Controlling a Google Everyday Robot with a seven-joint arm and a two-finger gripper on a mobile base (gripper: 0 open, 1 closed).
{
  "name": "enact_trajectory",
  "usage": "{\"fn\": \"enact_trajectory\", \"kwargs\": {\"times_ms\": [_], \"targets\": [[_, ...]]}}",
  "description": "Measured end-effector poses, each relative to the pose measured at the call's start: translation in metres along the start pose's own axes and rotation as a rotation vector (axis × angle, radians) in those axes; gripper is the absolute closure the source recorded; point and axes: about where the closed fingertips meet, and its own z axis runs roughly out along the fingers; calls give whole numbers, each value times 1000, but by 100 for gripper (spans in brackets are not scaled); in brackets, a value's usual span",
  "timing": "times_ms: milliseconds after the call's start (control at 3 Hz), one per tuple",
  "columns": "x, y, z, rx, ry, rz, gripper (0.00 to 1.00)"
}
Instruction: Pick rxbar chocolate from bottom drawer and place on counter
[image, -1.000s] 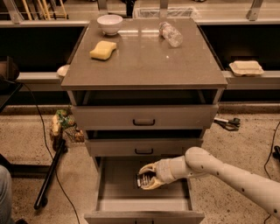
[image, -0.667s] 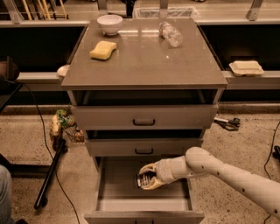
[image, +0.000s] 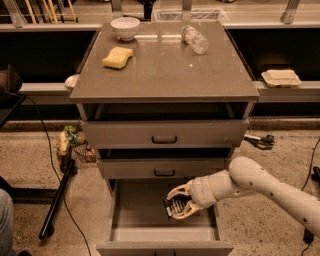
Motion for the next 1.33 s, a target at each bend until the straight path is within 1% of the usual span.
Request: {"fn": "enact_trajectory", "kwargs": {"times_ms": [333, 667, 1000, 1333], "targets": [[-51, 13, -50, -50, 52, -125, 100], [-101, 22, -90, -107, 138, -237, 100], [-101, 23, -90, -107, 137, -237, 100], [-122, -9, -99, -114, 160, -276, 100]]}}
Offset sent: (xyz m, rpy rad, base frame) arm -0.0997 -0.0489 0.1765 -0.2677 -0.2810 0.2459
